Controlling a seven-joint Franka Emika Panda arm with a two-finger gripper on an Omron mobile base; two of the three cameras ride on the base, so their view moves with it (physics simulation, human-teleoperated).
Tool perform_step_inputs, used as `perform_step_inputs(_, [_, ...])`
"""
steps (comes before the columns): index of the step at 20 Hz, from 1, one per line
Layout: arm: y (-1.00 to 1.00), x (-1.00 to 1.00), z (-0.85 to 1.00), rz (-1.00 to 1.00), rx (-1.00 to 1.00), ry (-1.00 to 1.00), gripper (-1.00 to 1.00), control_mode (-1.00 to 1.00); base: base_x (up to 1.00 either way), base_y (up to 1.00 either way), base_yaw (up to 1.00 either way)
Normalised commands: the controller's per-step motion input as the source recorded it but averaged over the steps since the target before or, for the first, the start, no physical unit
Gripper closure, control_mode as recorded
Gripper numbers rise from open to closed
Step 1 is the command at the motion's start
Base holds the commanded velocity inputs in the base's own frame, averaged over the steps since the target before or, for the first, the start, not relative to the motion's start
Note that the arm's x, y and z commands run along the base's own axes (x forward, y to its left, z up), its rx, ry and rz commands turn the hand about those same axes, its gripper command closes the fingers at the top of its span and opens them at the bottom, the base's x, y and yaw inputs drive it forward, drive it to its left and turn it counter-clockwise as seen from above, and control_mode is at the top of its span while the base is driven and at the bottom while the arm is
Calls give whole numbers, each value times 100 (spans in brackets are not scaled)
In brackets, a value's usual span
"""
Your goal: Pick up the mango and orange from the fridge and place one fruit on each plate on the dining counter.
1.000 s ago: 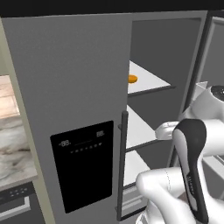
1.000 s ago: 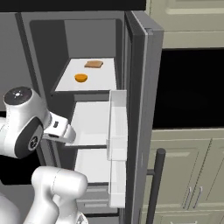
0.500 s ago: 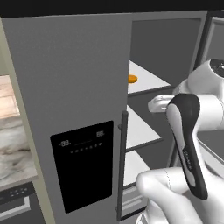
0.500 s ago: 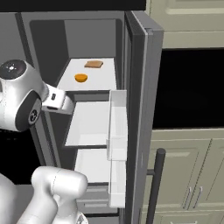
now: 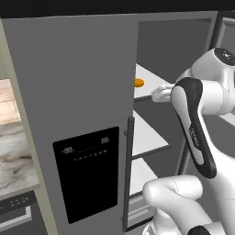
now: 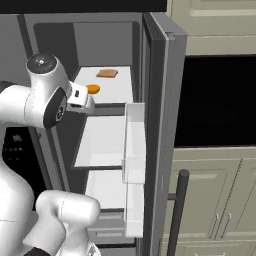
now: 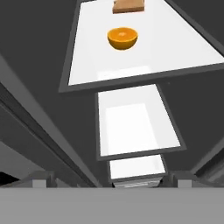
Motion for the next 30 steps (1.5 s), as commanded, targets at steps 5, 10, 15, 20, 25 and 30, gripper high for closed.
perform_step_inputs(5, [-15, 37, 0, 6, 1, 0, -100, -100, 0, 0, 0])
perform_step_inputs(10, [0, 34, 0, 0, 0, 0, -100, -100, 0, 0, 0])
perform_step_inputs(15, [0, 48, 0, 0, 0, 3, -100, -100, 0, 0, 0])
perform_step_inputs(20, [0, 45, 0, 0, 0, 2, -100, -100, 0, 0, 0])
perform_step_inputs(25, [9, 23, 0, 0, 0, 0, -100, -100, 0, 0, 0])
perform_step_inputs(30, [24, 18, 0, 0, 0, 0, -100, -100, 0, 0, 0])
